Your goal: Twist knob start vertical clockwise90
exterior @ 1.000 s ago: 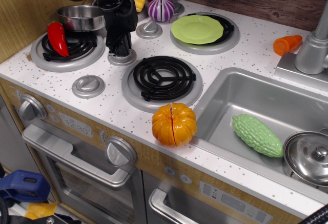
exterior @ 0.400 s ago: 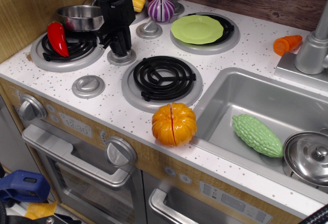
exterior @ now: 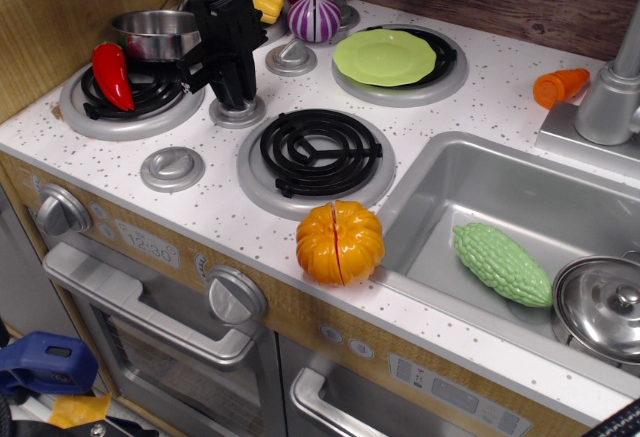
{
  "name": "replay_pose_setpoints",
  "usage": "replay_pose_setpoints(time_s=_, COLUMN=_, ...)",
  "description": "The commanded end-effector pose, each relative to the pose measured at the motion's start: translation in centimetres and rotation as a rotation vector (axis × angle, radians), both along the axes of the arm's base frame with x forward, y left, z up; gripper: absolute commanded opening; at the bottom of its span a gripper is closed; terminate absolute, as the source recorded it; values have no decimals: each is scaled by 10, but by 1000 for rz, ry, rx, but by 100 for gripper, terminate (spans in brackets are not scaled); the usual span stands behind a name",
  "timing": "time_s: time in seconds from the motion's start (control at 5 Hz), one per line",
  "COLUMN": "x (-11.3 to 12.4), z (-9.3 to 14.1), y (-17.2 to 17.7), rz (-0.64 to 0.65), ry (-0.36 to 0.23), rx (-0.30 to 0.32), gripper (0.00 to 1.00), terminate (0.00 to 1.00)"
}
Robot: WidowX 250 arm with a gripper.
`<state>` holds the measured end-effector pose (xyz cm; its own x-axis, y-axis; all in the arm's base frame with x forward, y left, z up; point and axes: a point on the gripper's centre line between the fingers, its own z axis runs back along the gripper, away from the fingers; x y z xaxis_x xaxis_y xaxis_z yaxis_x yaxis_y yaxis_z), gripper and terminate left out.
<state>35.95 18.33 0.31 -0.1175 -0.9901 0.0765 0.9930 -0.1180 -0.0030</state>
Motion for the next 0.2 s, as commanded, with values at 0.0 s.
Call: replay_pose_setpoints(time_s=0.0, x=-52, z=-19, y=60, rz=29, ry=60, rx=-11, gripper=0, terminate=100)
